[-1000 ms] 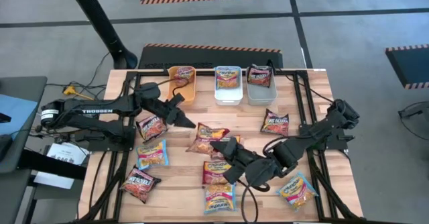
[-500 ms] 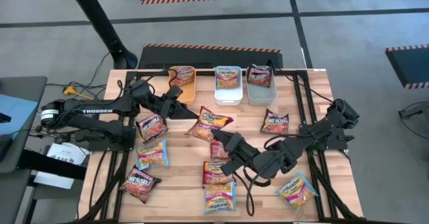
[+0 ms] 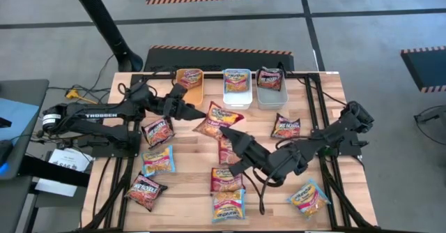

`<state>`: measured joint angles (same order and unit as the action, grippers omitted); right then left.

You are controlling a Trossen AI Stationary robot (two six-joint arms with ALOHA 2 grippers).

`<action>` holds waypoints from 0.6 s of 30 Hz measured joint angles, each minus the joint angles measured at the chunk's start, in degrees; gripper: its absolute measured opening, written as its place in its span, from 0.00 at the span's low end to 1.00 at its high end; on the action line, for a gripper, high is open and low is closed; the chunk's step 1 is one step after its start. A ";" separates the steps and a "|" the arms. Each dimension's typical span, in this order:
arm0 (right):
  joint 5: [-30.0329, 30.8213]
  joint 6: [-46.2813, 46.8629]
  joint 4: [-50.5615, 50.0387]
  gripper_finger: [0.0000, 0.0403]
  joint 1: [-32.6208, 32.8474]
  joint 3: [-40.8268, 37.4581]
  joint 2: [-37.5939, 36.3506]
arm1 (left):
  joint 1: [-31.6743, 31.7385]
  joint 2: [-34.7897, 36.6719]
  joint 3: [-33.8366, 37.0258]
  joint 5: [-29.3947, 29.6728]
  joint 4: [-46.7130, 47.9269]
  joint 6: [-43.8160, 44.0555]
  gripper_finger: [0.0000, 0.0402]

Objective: Sort Maruchan noodles
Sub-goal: Put the red noodle pack into the yellow bin

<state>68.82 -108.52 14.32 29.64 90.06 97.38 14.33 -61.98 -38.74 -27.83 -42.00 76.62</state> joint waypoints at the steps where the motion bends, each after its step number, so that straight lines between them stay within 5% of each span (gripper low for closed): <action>1: 0.01 -0.04 -0.18 0.01 -0.27 0.00 -0.11 | 0.00 0.01 0.00 0.00 -0.02 0.00 0.52; 18: -3.82 -3.01 0.01 0.01 -4.38 0.02 -0.63 | -1.59 0.02 0.02 0.30 -0.01 0.79 0.52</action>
<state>65.00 -111.53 14.33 25.26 90.08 96.75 12.74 -61.95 -38.72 -27.53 -42.00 77.41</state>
